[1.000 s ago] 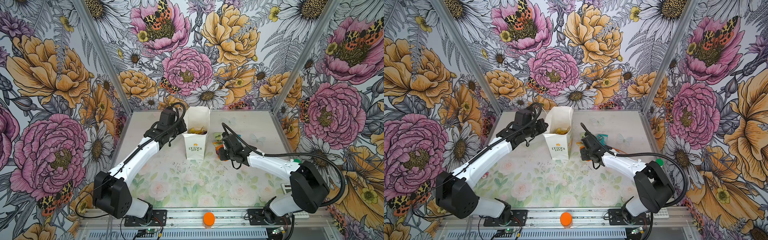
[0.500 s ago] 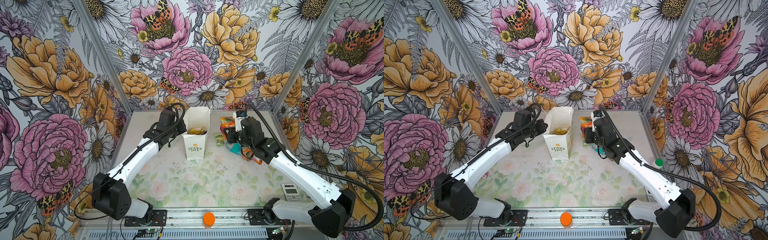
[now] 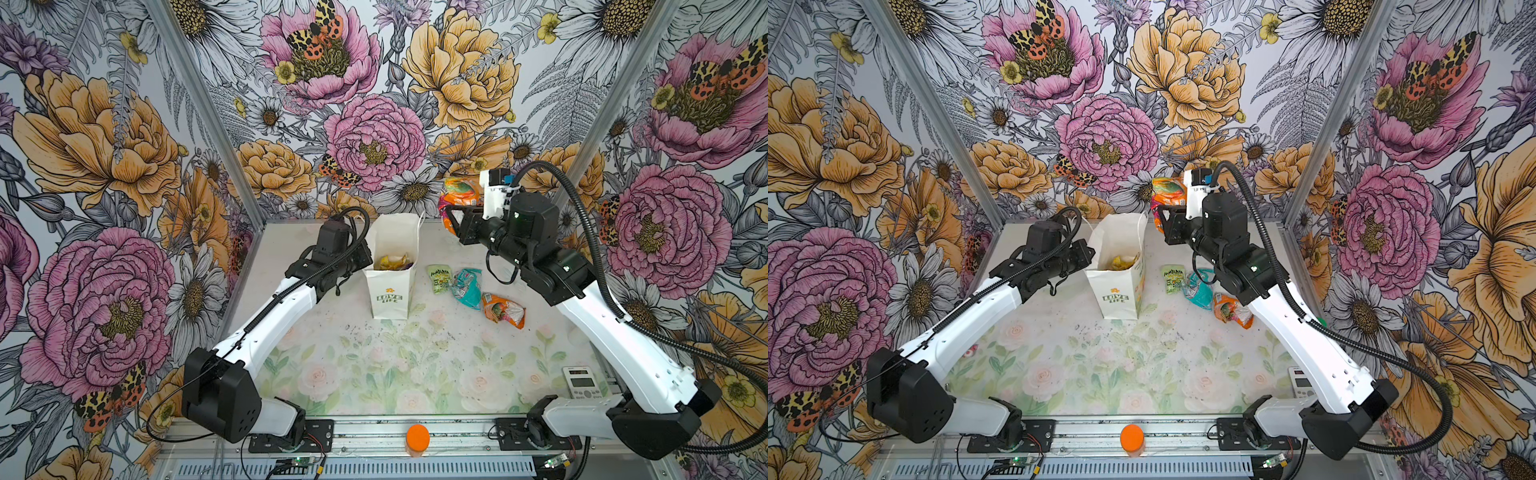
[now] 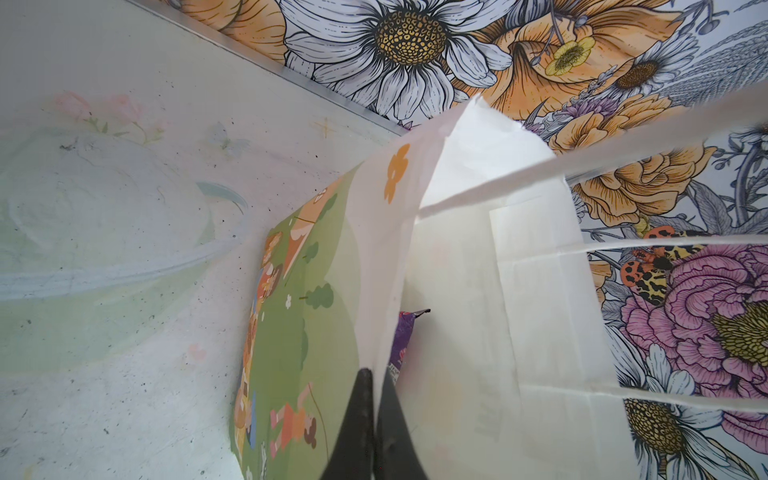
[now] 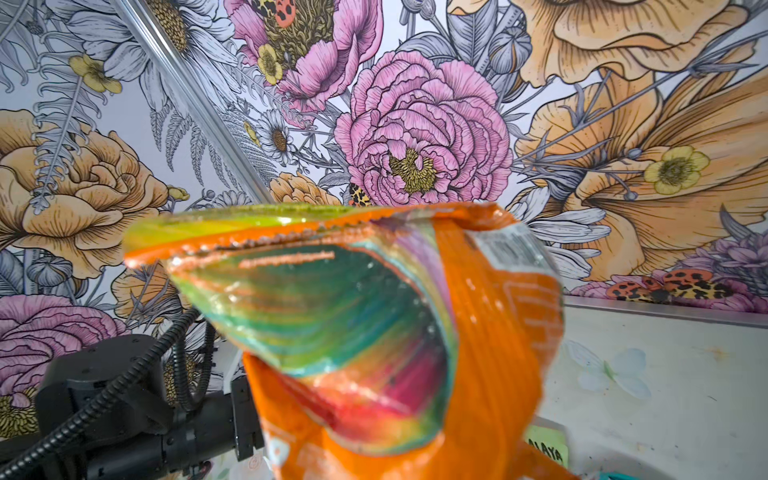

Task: Place the snacks into the paper bag
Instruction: 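Carry the orange packet with the right gripper up over the bag mouth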

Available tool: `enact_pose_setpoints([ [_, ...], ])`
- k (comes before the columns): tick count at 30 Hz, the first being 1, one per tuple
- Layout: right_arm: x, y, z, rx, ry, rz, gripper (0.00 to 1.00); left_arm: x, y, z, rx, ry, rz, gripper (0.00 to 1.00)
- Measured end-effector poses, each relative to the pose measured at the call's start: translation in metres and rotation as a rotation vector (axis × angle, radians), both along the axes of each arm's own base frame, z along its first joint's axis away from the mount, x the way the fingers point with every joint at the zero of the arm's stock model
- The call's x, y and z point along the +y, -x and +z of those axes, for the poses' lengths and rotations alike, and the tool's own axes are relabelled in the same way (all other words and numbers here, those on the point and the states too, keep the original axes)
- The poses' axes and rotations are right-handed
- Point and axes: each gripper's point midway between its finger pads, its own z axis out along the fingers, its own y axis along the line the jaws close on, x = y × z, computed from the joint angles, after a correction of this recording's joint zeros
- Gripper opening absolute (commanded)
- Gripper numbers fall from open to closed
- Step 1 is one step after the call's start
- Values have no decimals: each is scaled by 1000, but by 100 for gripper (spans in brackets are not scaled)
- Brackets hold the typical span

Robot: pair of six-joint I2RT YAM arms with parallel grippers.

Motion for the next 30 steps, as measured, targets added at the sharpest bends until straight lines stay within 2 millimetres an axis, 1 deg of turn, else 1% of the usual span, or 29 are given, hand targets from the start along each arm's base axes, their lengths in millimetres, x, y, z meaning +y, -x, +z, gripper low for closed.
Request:
enact_pose_setpoints([
  [4,24,-5,10,-4,-27,69,0,0,0,0,0,0,0,0],
  [11,83,-5,12,7,-77,217,0,0,0,0,0,0,0,0],
  [14,105,-7,2,30,-85,261,0,0,0,0,0,0,0,0],
  [18,127,-14,-19,77,-87,287,0,0,0,0,0,0,0,0],
  [21,136,-23,-36,117,-85,282,0,0,0,0,0,0,0,0],
  [24,140,-30,-50,150,-83,268,0,0,1,1,-1,0,0,0],
  [30,140,-34,-60,174,-88,244,0,1,3,1,-4,2,0,0],
])
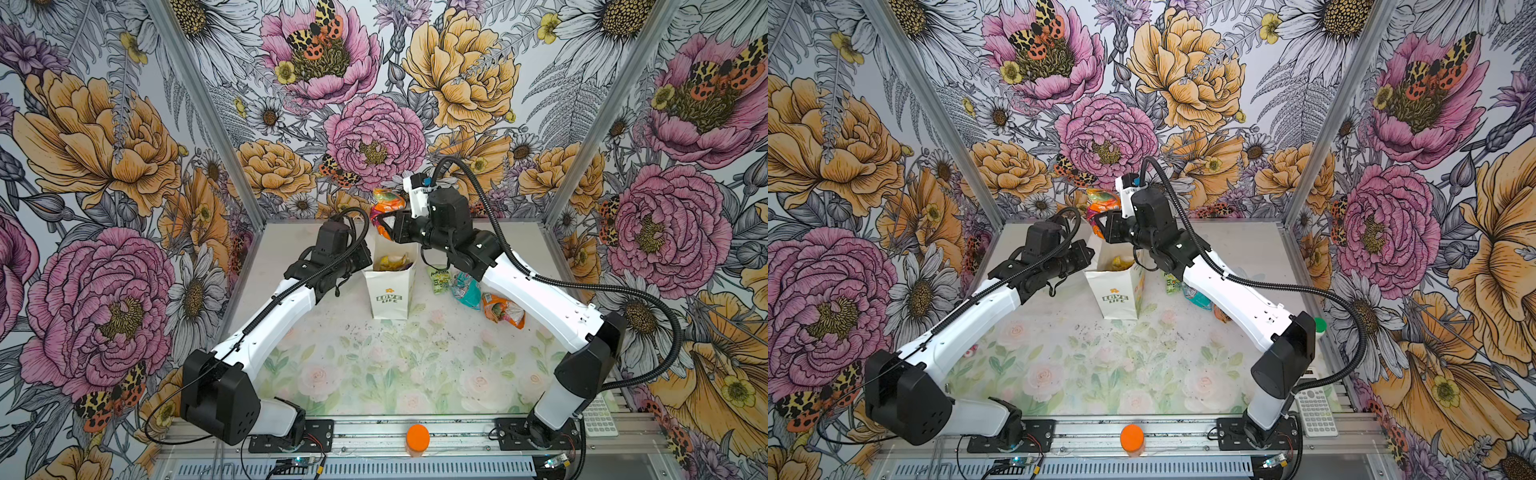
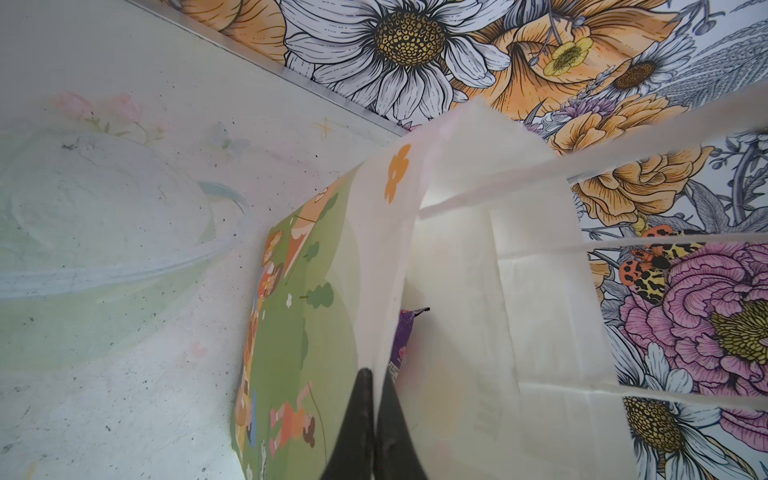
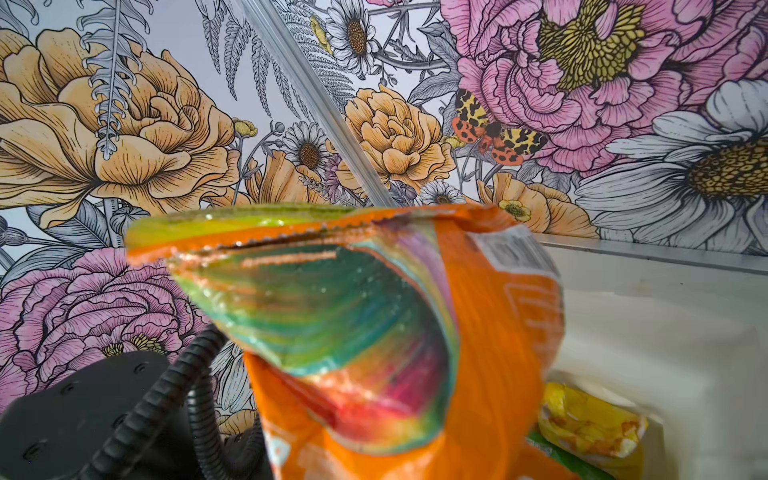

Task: Place the snacks into the paper bag
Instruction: 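Carry the orange packet with the right gripper up over the bag mouth, then lower the orange packet into the bag beside the left gripper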

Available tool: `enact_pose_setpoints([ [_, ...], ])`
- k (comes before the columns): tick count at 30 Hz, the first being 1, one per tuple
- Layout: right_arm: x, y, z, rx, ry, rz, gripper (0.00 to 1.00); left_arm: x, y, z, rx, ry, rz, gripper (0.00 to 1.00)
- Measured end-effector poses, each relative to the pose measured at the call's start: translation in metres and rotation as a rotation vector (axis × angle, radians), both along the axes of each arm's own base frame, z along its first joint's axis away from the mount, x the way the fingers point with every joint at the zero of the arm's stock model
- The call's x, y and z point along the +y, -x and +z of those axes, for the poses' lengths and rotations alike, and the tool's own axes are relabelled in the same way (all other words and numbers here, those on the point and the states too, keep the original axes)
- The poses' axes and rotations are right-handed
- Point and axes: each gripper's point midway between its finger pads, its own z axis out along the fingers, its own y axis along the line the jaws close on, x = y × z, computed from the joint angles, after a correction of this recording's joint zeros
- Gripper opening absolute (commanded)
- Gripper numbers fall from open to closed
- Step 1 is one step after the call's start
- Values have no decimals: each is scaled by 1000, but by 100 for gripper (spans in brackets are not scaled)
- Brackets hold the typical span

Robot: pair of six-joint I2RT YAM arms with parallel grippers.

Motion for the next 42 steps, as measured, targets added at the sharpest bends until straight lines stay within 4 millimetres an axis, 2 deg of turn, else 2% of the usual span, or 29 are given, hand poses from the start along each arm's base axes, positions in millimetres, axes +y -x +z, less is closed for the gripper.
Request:
enact_pose_setpoints([
  [14,6,-12,-64,137,54,-36,0,0,1,0,1,0,0,0],
  [22,-3,-19,-82,157,86,-95,0,0,1,-1,1,-1,0,0],
  [31,-18,-32,-87,135,126,-182,1,1,1,-1,2,-1,0,0],
  [36,-21,-35,-90,124,147,-202,7,0,1,-1,0,0,0,0],
  [42,-22,-43,-110,139,191,-219,23,0,1,-1,-1,0,0,0],
])
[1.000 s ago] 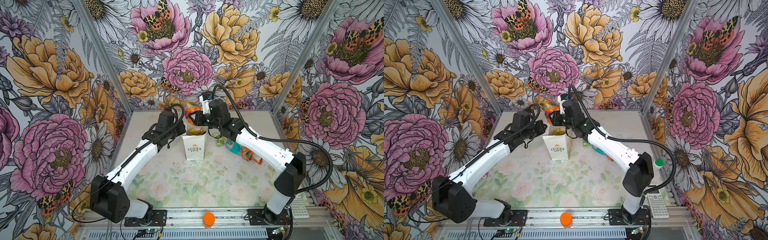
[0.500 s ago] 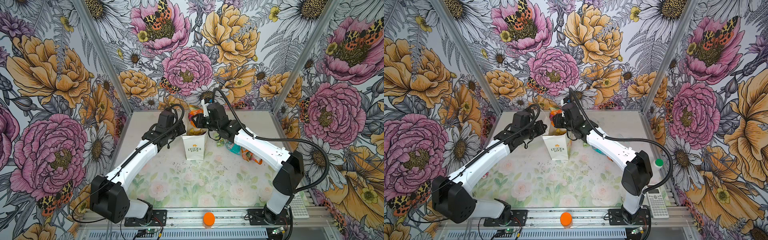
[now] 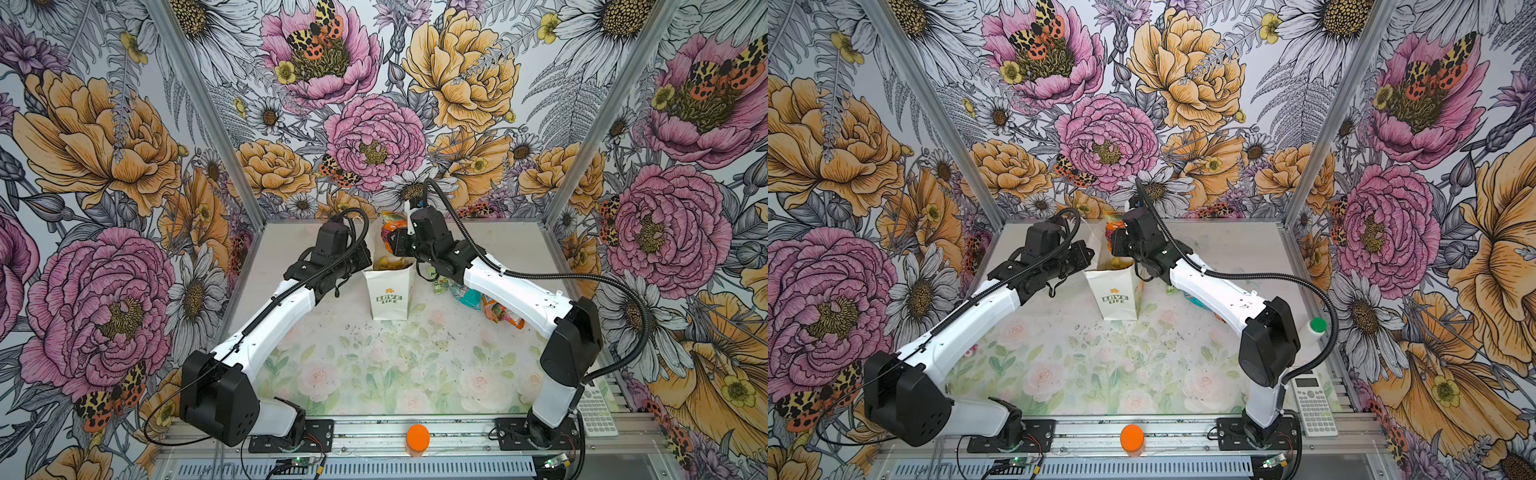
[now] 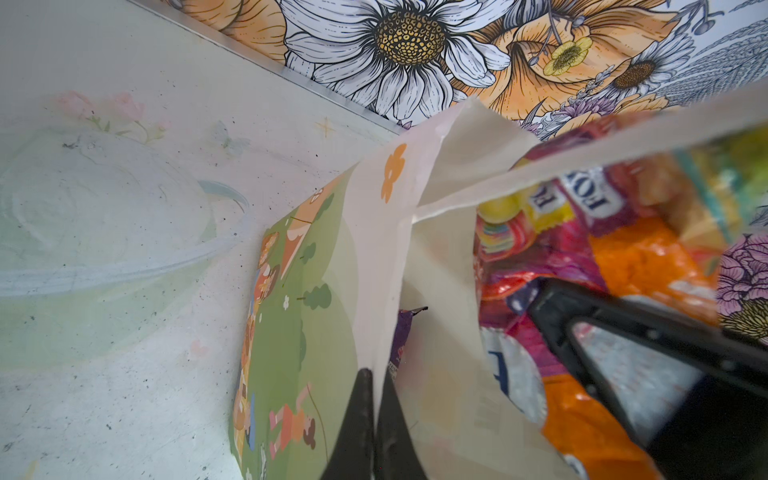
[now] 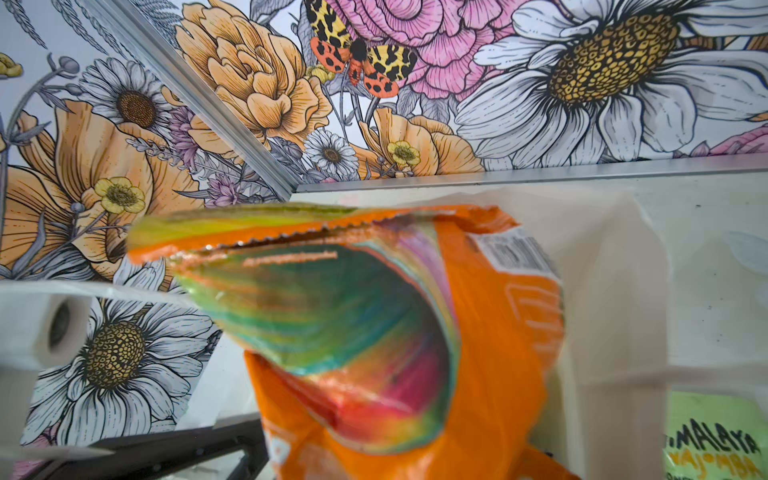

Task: Place the snacks into the paper bag
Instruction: 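Lower the orange packet into the bag beside the left gripper, then open the right gripper to release the orange packet into the bag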

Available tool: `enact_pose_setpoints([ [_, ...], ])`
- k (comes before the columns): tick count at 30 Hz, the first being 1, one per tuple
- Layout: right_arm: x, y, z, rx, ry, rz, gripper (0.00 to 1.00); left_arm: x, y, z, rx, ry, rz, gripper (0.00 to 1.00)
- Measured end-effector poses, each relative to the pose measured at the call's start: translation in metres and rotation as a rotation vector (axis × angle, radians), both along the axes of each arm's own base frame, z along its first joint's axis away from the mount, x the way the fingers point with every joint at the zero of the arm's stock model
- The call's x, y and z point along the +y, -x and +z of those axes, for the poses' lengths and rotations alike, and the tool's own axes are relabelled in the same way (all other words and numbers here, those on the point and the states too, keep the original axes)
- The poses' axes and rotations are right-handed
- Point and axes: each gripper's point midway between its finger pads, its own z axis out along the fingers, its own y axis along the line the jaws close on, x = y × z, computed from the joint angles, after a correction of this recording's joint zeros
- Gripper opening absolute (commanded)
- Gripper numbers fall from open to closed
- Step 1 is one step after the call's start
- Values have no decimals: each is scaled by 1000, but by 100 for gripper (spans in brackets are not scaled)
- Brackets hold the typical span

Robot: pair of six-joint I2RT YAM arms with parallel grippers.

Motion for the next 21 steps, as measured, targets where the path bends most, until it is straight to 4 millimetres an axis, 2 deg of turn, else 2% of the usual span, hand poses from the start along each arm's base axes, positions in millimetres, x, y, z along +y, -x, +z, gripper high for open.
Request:
enact_pose_setpoints([
  [3,0,0,-6,8,15,0,31,0,0,0,0,0,0,0],
  [12,0,0,-5,1,24,9,49,0,0,0,0,0,0,0],
  [21,1,0,2,-21,21,22,58,0,0,-1,2,-1,0,0],
])
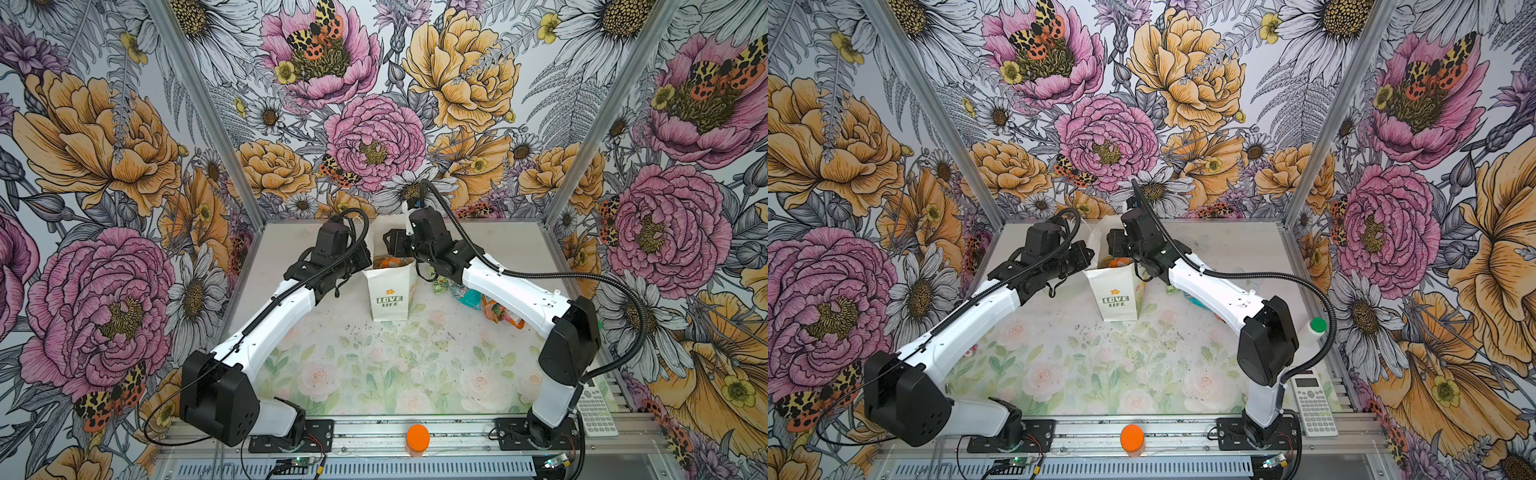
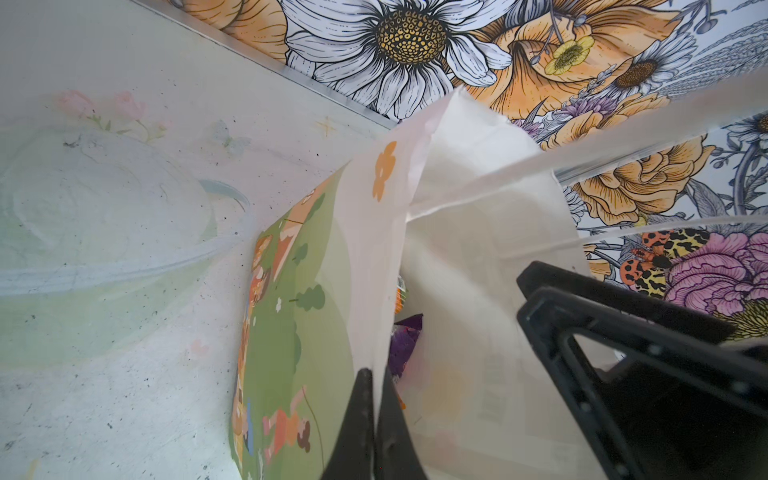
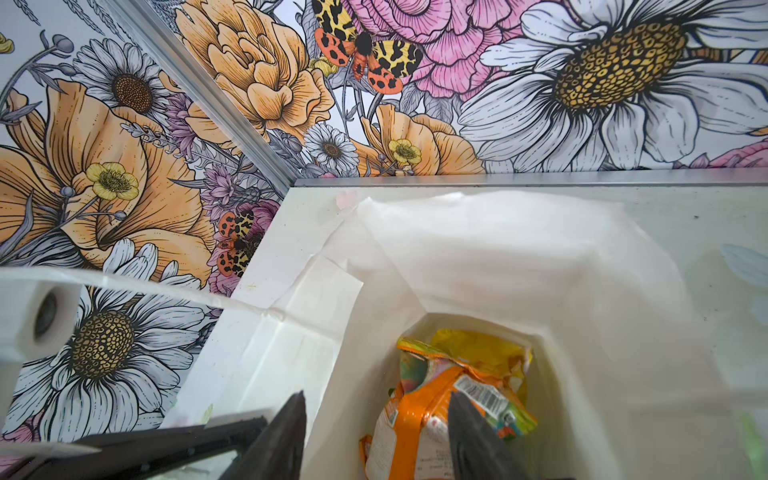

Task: Place the snacks into the paper bag
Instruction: 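Open the right gripper to release the orange packet into the bag, then raise the right gripper out of the bag and move it over the pile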

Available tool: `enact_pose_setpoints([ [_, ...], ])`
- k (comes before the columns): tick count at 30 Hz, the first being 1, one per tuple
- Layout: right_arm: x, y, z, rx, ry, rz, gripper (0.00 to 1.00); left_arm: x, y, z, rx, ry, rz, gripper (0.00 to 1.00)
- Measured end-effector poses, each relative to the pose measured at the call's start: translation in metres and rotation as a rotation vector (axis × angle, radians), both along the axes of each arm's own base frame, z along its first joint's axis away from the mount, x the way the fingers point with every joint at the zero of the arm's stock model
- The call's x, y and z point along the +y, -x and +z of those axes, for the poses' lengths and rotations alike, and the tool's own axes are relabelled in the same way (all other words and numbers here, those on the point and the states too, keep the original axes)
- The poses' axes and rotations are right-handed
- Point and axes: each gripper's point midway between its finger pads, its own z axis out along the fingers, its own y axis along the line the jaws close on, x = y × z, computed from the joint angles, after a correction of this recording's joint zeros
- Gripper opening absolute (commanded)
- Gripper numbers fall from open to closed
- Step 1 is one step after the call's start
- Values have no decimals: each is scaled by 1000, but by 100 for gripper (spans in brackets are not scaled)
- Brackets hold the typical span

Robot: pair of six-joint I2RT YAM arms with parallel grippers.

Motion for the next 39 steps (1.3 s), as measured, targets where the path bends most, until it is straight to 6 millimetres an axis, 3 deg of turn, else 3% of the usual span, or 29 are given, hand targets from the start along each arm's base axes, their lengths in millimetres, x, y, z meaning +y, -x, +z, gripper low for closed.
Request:
enact_pose_setpoints([
  [5,-2,4,14,-22,-17,9,58,1,0,0,0,0,3,0],
  [12,-10,21,55,-92,-52,48,58,3,1,-1,1,0,6,0],
  [18,-31,46,93,-179,-67,65,59,4,2,0,-2,1,6,0],
  [22,-50,64,106,-218,-62,61,61,4,3,0,-2,1,6,0],
  [32,-104,103,105,-247,-26,-26,64,4,4,0,-2,2,6,0],
  [39,-137,123,80,-208,6,-97,65,7,11,1,-3,2,6,0],
])
